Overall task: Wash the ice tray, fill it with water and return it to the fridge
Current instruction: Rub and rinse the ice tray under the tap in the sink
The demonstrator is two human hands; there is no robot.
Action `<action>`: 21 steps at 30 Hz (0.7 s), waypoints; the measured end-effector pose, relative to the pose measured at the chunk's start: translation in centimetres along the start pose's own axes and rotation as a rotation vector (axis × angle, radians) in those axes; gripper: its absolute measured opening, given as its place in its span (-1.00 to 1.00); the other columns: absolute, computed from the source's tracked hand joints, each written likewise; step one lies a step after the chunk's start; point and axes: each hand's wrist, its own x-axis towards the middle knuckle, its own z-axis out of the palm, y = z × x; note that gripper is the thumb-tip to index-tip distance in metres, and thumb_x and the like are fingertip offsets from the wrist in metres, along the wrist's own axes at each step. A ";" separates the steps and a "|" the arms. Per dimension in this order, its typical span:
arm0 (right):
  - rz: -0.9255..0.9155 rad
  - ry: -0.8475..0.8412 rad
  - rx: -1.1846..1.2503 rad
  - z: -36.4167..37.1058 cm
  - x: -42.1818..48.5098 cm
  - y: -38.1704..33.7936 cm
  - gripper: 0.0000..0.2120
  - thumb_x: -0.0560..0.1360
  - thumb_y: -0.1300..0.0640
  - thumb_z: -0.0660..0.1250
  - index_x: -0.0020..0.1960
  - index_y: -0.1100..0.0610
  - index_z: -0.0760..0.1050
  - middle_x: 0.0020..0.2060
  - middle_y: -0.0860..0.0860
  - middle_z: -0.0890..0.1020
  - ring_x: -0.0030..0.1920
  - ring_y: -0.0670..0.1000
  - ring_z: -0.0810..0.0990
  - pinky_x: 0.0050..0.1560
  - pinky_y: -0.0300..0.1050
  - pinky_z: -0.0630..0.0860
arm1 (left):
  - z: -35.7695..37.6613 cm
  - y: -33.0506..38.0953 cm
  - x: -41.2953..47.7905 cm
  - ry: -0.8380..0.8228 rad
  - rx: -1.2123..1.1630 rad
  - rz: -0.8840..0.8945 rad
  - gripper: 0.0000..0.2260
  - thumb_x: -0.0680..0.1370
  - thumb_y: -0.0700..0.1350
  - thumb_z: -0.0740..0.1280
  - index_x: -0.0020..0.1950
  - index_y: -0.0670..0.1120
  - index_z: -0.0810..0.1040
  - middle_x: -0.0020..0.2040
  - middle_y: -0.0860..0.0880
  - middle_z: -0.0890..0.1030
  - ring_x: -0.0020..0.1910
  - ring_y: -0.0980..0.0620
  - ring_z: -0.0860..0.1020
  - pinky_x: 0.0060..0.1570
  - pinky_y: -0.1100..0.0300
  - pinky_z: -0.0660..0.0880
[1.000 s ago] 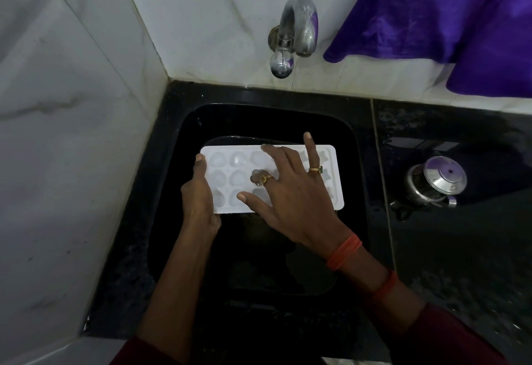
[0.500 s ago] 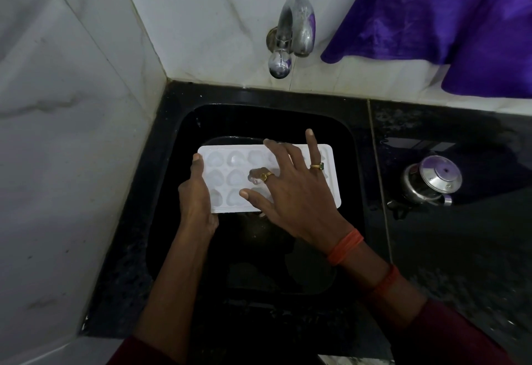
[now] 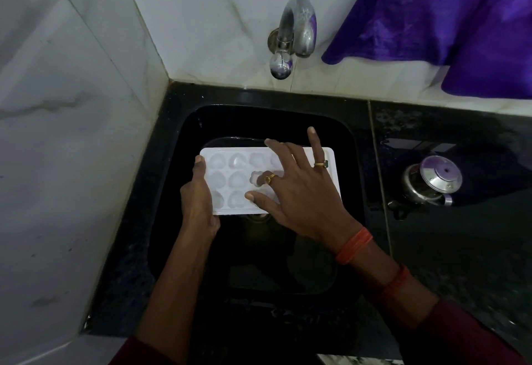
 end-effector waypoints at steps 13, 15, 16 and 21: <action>0.141 0.028 0.054 0.7 0.7 -0.2 -0.42 0.60 -0.36 0.06 0.18 0.00 0.65 0.51 0.15 0.37 0.52 0.17 0.34 0.60 0.29 -0.14 | 0.3 0.2 -0.8 -0.014 -0.005 0.004 -0.63 0.63 0.22 0.19 0.07 -0.04 0.59 -0.07 -0.06 0.69 -0.17 -0.06 0.68 -0.44 0.18 0.60; 0.123 0.027 0.050 0.9 0.8 -0.2 -0.44 0.60 -0.36 0.08 0.18 0.01 0.65 0.50 0.16 0.39 0.51 0.18 0.35 0.60 0.30 -0.14 | 0.4 0.3 -1.0 -0.017 -0.003 0.005 -0.65 0.63 0.22 0.19 0.01 -0.02 0.59 -0.10 -0.04 0.69 -0.19 -0.04 0.68 -0.47 0.21 0.57; 0.118 0.027 0.047 0.9 0.8 -0.2 -0.44 0.60 -0.35 0.09 0.18 0.01 0.66 0.50 0.16 0.39 0.50 0.19 0.36 0.60 0.30 -0.15 | 0.4 0.2 -1.1 -0.019 -0.002 0.005 -0.66 0.64 0.22 0.19 -0.02 -0.01 0.58 -0.11 -0.04 0.69 -0.20 -0.04 0.68 -0.47 0.22 0.57; 0.110 0.105 0.046 0.6 1.0 0.0 -0.45 0.61 -0.32 0.12 0.10 0.06 0.70 0.44 0.15 0.47 0.47 0.17 0.40 0.60 0.30 -0.13 | 0.4 0.2 -1.3 -0.029 -0.017 0.008 -0.66 0.63 0.22 0.19 0.02 0.00 0.59 -0.10 -0.03 0.70 -0.18 -0.04 0.69 -0.43 0.20 0.58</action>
